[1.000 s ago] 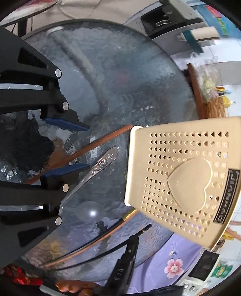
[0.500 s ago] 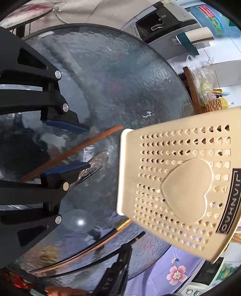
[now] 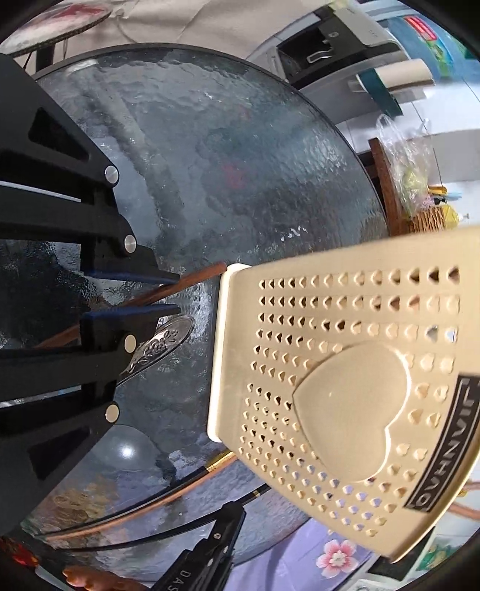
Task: Organize utensils
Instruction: 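Close the left tool on the wooden chopstick and raise it upright, then carry both held chopsticks upright over the holder and lower them in, then open both tools to release the chopsticks and withdraw toward the table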
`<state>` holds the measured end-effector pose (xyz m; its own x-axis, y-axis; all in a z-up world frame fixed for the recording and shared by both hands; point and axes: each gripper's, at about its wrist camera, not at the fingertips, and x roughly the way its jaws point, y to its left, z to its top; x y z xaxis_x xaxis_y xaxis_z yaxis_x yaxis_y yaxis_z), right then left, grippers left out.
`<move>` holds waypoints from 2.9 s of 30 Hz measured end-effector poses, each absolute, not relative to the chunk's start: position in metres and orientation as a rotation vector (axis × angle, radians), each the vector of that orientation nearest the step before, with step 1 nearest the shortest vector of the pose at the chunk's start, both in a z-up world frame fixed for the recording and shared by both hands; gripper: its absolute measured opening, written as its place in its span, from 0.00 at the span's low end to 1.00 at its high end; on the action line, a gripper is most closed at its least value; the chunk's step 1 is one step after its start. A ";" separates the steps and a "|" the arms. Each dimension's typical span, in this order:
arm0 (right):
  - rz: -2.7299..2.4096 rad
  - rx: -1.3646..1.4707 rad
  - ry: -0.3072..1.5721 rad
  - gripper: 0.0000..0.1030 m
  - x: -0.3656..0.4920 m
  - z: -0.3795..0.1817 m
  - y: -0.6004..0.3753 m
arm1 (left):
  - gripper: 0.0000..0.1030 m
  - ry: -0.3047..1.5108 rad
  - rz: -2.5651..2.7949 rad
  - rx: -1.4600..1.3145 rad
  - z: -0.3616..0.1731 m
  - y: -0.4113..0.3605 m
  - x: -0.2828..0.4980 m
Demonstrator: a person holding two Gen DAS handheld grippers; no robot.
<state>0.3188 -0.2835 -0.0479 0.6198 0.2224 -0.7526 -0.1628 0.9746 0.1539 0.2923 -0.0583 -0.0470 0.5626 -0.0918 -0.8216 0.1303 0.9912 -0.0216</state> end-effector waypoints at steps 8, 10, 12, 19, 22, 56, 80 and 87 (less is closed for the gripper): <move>0.233 0.100 0.797 0.08 0.301 -0.024 -0.290 | 0.06 0.894 -0.162 -0.005 -0.023 -0.048 0.278; 0.238 0.098 0.780 0.08 0.295 -0.018 -0.290 | 0.06 0.866 -0.180 -0.017 -0.011 -0.046 0.271; 0.242 0.101 0.761 0.08 0.289 -0.012 -0.291 | 0.06 0.836 -0.195 -0.026 0.002 -0.044 0.266; 0.267 0.134 0.718 0.08 0.273 0.007 -0.298 | 0.06 0.772 -0.231 -0.045 0.030 -0.042 0.252; 0.281 0.134 0.694 0.08 0.266 0.017 -0.296 | 0.06 0.748 -0.248 -0.051 0.040 -0.045 0.241; 0.409 0.101 0.538 0.08 0.223 0.121 -0.277 | 0.06 0.558 -0.376 -0.078 0.126 -0.035 0.194; 0.429 0.115 0.333 0.08 0.243 0.259 -0.253 | 0.06 0.327 -0.318 -0.117 0.254 -0.031 0.225; 0.344 0.073 0.256 0.08 0.268 0.257 -0.236 | 0.06 0.334 -0.252 -0.170 0.241 -0.032 0.263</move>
<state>0.2676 -0.2363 0.2574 0.9096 0.3422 -0.2358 -0.3238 0.9392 0.1142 0.2630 -0.0323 0.2409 0.9138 -0.2719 -0.3019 0.2160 0.9545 -0.2058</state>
